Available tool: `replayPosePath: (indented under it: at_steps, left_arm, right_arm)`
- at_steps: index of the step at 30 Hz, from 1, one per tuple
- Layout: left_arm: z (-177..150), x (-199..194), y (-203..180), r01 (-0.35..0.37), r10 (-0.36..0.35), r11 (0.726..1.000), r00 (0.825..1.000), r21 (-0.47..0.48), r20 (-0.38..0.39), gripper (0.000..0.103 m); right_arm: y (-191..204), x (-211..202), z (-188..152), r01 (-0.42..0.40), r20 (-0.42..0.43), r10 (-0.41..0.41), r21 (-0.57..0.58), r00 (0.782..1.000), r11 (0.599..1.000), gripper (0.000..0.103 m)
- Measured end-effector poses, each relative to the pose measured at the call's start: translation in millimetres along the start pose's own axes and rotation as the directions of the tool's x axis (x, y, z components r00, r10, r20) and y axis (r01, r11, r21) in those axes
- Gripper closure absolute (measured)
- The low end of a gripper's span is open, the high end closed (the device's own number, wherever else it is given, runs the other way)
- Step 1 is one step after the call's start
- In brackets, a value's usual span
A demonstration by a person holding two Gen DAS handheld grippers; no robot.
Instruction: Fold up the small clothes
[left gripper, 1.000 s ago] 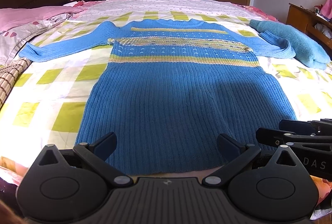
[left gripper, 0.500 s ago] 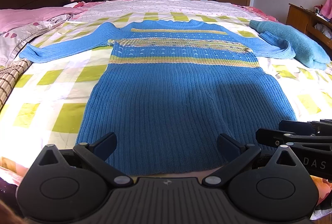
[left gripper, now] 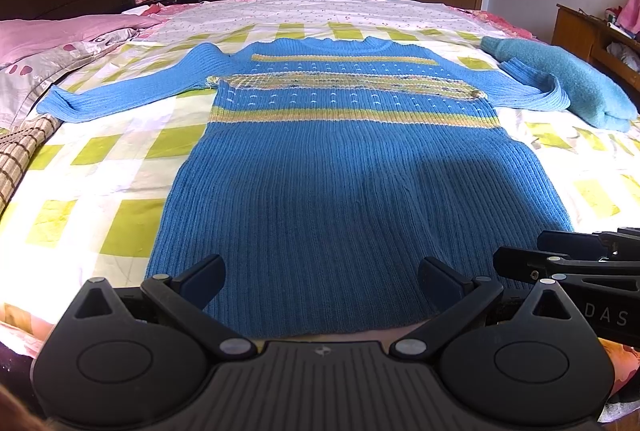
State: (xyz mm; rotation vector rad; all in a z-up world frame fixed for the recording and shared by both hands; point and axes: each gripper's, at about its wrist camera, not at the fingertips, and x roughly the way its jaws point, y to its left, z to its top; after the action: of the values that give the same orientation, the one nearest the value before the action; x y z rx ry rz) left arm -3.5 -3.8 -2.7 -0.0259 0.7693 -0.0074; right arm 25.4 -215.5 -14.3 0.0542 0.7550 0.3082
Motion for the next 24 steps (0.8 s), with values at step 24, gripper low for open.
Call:
replayPosePath:
  at_steps: [24]
  left_arm:
    - [4.9, -3.0, -9.1, -0.04, 0.038, 0.997, 0.999, 0.06, 0.023, 0.0]
  right_arm:
    - [1.5, 2.8, 0.4, 0.013, -0.008, -0.013, 0.0, 1.0, 1.0, 0.063]
